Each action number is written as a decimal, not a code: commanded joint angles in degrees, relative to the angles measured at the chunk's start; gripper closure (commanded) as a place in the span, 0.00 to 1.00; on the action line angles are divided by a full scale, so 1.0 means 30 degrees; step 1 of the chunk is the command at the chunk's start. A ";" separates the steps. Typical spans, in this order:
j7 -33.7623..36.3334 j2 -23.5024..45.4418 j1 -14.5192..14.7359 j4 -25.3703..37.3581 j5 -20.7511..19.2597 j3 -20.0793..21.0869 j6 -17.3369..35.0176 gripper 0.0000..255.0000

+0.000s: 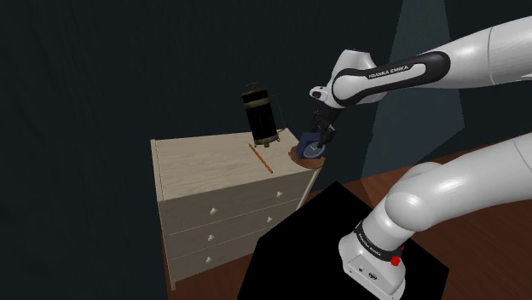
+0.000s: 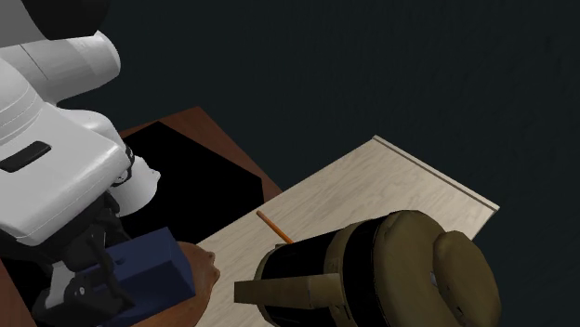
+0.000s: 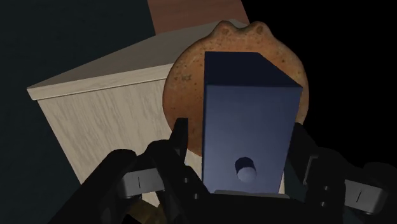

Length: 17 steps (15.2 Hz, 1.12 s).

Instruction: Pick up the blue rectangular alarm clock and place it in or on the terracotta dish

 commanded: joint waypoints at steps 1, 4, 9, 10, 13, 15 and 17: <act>0.0000 -0.0001 0.0000 0.0001 0.0000 0.0000 0.0001 0.00; 0.0000 -0.0001 0.0000 0.0001 0.0000 0.0000 0.0001 0.00; 0.0052 -0.1330 -0.0016 0.1581 0.0090 0.0305 -0.2903 0.00; 0.0052 -0.1330 -0.0016 0.1581 0.0090 0.0305 -0.2903 0.00; 0.0052 -0.1330 -0.0016 0.1581 0.0090 0.0305 -0.2903 0.00; 0.0052 -0.1330 -0.0016 0.1581 0.0090 0.0305 -0.2903 0.00; 0.0052 -0.1330 -0.0016 0.1581 0.0090 0.0305 -0.2903 0.00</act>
